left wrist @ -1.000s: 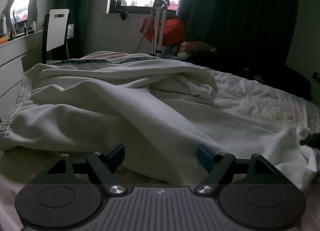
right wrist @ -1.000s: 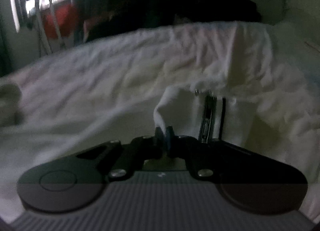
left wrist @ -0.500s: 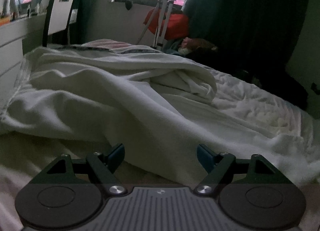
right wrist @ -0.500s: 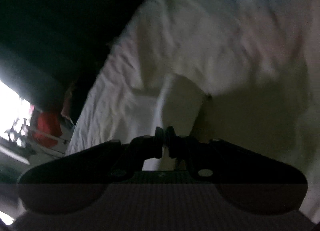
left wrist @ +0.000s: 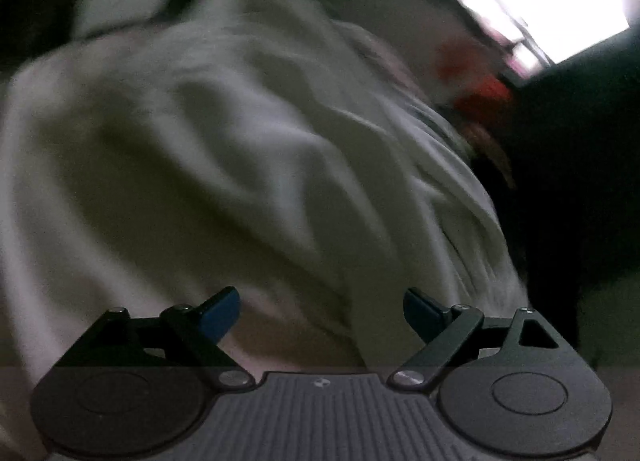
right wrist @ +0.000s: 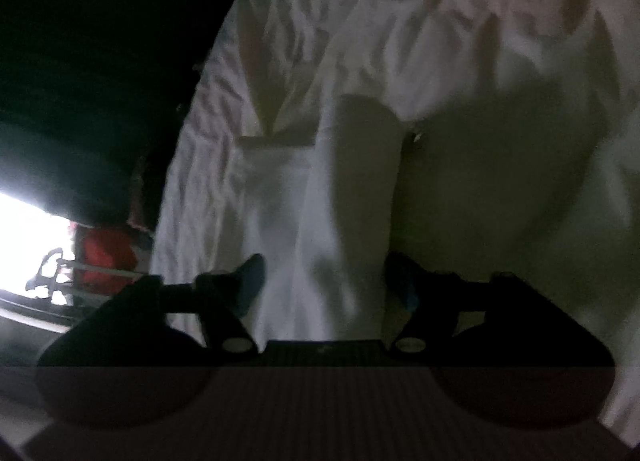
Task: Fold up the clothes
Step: 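Lift the waistband with the left gripper while the right gripper holds a leg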
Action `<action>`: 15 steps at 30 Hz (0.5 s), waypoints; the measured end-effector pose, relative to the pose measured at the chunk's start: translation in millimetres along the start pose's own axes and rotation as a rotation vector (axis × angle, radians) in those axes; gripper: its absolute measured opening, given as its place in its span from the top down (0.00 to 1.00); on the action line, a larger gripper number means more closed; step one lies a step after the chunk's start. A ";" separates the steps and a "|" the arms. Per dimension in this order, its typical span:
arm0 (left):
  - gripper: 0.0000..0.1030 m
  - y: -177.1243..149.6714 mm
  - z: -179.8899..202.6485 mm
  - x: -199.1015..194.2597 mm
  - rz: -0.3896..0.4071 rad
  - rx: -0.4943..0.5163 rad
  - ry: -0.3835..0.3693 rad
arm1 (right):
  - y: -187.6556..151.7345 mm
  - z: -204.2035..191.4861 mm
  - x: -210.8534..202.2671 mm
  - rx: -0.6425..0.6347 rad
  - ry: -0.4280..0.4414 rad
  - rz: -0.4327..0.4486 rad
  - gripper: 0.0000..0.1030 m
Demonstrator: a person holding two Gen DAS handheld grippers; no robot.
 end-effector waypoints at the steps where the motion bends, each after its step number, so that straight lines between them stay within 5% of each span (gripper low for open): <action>1: 0.12 6.8 -11.9 -0.5 0.009 -0.076 -0.024 | 3.4 -0.1 2.6 -0.005 -0.008 0.009 0.38; 4: 0.13 20.0 -35.5 2.5 0.033 -0.287 -0.138 | 20.8 0.8 9.9 -0.038 -0.053 0.051 0.65; 6: 0.13 27.5 -36.4 5.1 0.055 -0.317 -0.167 | 23.7 0.2 14.3 -0.053 -0.064 0.066 0.89; 10: 0.22 41.1 -29.1 12.4 0.084 -0.288 -0.153 | 26.0 -0.5 13.0 -0.046 -0.045 0.102 0.93; 13: 0.43 52.2 -34.5 10.4 0.129 -0.305 -0.154 | 27.9 -7.2 8.9 -0.046 -0.022 0.154 0.94; 15: 0.70 57.9 -39.1 8.4 0.140 -0.320 -0.165 | 32.1 -14.2 5.0 -0.061 -0.004 0.197 0.94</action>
Point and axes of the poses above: each gripper's, at about its wrist camera, not at the fingertips, and x roughly the way its jaws point, z to its right, y to its top, the point moved 7 cm from there along x, roughly the way its jaws point, and after that the axes turned 11 degrees about -z, right-handed, at the moved point
